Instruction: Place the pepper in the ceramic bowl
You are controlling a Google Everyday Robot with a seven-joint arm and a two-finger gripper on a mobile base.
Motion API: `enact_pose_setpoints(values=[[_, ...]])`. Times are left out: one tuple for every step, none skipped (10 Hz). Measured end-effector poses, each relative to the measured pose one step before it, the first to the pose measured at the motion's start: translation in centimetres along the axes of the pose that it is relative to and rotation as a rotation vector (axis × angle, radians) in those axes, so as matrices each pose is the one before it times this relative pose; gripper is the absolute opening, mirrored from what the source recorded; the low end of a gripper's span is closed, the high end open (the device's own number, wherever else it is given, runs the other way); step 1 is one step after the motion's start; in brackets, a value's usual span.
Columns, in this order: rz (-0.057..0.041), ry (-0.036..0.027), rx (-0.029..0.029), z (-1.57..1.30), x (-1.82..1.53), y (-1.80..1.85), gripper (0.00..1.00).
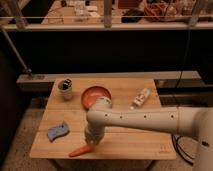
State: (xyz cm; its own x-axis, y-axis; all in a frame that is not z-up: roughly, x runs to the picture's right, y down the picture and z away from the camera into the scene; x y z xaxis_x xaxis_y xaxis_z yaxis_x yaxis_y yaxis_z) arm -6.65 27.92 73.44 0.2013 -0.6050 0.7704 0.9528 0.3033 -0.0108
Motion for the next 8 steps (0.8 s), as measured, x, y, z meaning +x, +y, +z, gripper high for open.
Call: enact_pose_setpoints(values=[[-0.00186, 0.00148, 0.00151, -0.069, 0.178, 0.084, 0.27], [-0.00341, 0.0026, 0.00311, -0.417, 0.244, 0.312, 0.39], [-0.00068, 0.00059, -0.00202, -0.327, 0.143, 0.458, 0.44], [-0.00533, 0.00048, -0.00187, -0.111, 0.07, -0.007, 0.46], [-0.00547, 0.00178, 0.00062, -0.11, 0.057, -0.146, 0.46], [-0.00206, 0.00142, -0.00476, -0.144, 0.093, 0.171, 0.46], [-0.00185, 0.00269, -0.00028, -0.132, 0.021, -0.032, 0.46], [-0.00488, 0.00223, 0.0023, -0.153, 0.11, -0.11, 0.46]])
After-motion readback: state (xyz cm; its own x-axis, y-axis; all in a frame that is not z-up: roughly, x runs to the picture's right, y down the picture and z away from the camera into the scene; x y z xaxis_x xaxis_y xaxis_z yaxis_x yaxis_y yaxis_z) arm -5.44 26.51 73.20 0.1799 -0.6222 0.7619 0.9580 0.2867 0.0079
